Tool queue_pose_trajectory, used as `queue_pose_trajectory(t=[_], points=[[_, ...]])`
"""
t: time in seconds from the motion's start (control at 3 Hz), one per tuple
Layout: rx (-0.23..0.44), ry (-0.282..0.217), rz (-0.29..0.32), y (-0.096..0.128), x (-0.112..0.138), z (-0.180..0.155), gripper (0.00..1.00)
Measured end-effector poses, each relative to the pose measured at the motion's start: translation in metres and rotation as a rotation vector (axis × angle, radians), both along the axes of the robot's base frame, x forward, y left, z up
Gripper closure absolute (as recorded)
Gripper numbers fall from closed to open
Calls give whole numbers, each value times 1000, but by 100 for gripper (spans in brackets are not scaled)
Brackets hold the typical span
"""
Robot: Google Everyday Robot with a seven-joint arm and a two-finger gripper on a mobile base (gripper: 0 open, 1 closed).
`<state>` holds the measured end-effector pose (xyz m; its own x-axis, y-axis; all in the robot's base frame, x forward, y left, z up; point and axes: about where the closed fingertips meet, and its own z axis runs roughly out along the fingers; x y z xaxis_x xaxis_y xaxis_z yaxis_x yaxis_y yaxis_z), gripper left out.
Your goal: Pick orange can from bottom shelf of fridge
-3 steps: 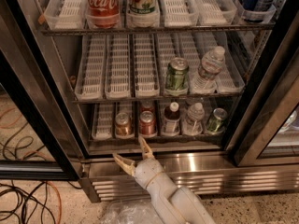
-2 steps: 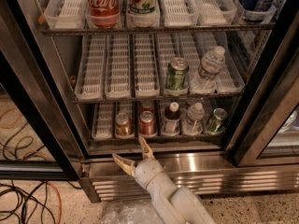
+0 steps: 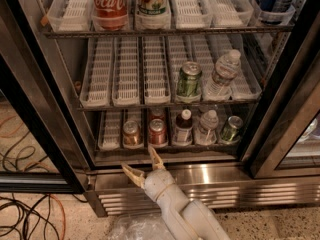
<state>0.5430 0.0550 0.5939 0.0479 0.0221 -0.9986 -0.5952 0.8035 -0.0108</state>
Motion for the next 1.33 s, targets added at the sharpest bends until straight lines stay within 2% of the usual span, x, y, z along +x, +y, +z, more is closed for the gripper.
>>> queue_pose_trajectory(t=[0.67, 1.0, 1.33], points=[[-11, -7, -32, -7, 19, 3, 27], [-19, -7, -30, -7, 30, 6, 26], [-12, 6, -4, 35, 110, 9, 28]])
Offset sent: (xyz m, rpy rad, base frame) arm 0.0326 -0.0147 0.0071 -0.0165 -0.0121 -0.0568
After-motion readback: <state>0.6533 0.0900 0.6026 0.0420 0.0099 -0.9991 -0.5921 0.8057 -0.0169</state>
